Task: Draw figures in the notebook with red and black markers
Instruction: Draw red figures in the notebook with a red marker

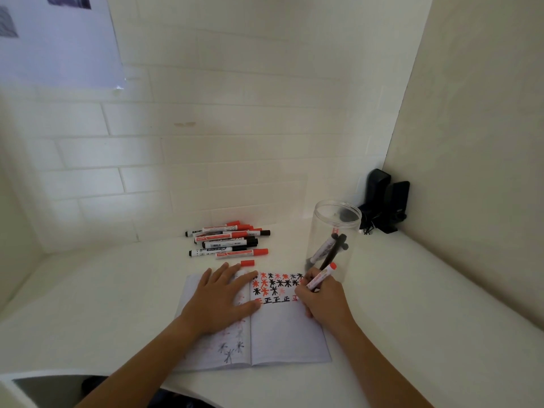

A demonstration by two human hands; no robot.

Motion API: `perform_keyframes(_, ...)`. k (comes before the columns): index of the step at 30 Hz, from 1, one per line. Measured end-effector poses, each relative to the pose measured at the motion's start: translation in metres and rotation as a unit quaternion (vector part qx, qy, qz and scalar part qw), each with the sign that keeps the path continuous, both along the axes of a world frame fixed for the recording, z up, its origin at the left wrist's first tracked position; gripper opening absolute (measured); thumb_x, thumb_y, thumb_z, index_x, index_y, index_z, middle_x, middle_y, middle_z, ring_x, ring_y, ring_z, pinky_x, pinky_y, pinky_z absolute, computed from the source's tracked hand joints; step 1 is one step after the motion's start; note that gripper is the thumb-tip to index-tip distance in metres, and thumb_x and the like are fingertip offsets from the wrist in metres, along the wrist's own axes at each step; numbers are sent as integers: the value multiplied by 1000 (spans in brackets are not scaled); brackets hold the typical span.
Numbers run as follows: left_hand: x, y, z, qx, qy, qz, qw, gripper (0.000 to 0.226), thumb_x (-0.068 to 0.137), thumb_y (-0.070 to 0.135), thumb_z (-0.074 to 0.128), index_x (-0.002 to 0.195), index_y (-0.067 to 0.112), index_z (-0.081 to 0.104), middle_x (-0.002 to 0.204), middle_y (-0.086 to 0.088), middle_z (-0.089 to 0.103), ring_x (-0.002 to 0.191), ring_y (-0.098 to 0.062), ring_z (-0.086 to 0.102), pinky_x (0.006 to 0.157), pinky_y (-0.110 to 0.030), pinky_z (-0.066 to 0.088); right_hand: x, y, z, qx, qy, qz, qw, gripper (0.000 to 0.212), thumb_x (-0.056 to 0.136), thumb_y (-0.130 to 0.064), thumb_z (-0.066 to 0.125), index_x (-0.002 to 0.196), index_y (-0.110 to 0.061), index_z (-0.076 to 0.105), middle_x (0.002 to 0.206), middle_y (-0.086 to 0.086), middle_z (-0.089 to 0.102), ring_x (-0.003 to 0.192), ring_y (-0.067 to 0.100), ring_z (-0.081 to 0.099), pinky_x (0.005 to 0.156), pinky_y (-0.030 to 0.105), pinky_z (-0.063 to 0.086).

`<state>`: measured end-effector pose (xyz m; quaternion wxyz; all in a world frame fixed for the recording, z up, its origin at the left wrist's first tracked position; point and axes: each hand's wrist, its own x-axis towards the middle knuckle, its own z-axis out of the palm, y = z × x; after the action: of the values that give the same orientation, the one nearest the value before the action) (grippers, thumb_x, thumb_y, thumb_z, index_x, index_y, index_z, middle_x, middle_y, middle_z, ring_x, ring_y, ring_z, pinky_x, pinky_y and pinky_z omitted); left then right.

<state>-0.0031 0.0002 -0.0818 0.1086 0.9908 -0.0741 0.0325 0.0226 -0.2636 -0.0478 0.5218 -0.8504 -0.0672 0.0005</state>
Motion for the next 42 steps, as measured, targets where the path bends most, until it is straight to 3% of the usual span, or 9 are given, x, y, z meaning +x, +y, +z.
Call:
perform_keyframes(8, -2, 0, 3, -4, 3, -1, 1000, 76, 85, 89, 23, 152, 59, 7, 168, 11, 5, 155, -17, -3, 124, -44, -7, 1, 0, 0, 3, 3, -26, 1000, 12, 93, -13, 68, 87, -8, 58, 58, 9, 64, 37, 10, 58, 39, 23, 46)
perform_keyframes(13, -2, 0, 5, -9, 8, -5, 1000, 88, 74, 97, 10, 153, 58, 8, 168, 9, 6, 155, -18, -3, 124, -46, -6, 1, 0, -2, 11, -9, -33, 999, 15, 94, -14, 67, 85, -6, 59, 54, 8, 62, 35, 12, 57, 38, 24, 46)
perform_keyframes(18, -1, -2, 15, -46, 25, -8, 999, 93, 70, 99, 8, 152, 55, 20, 167, 8, 12, 155, -20, 2, 124, -52, -4, 1, 1, -2, 26, -12, -35, 999, 19, 98, -16, 65, 82, -9, 56, 54, 7, 60, 36, 14, 55, 38, 22, 45)
perform_keyframes(22, 9, -10, 20, -123, -27, 27, 992, 60, 88, 77, 28, 133, 48, 55, 153, 8, 40, 147, -13, 28, 121, -55, 16, 0, 1, -2, 38, -22, -27, 999, 20, 98, -15, 64, 81, -10, 54, 54, 6, 58, 36, 15, 54, 39, 22, 43)
perform_keyframes(25, 23, -14, 19, -160, -134, 33, 978, 25, 102, 38, 51, 118, 32, 70, 133, 6, 57, 121, -11, 53, 106, -40, 44, 0, 1, -2, 41, -20, -29, 999, 19, 98, -16, 64, 83, -10, 55, 57, 8, 60, 37, 13, 54, 40, 21, 43)
perform_keyframes(28, 36, -14, 23, -192, -206, 76, 956, 22, 102, 14, 52, 114, 19, 70, 117, 2, 63, 102, -12, 58, 92, -26, 47, 0, 2, -3, 56, -21, -32, 998, 21, 99, -16, 64, 82, -11, 55, 57, 7, 60, 36, 13, 53, 39, 20, 42)
perform_keyframes(37, 58, -12, 31, -117, -108, 54, 986, 22, 100, 24, 60, 118, 21, 72, 115, 2, 67, 106, -16, 61, 96, -27, 45, 2, 2, -2, 71, -44, -22, 996, 20, 98, -18, 68, 81, -19, 57, 65, -2, 61, 43, 0, 54, 45, 18, 45)
perform_keyframes(42, 51, -17, 31, -160, -181, 53, 969, 14, 98, 14, 61, 106, 25, 63, 109, 7, 58, 99, -11, 55, 90, -25, 49, 0, -2, 1, 120, -55, 3, 991, 3, 96, -19, 72, 94, -17, 70, 67, -3, 69, 44, 12, 57, 46, 23, 48)
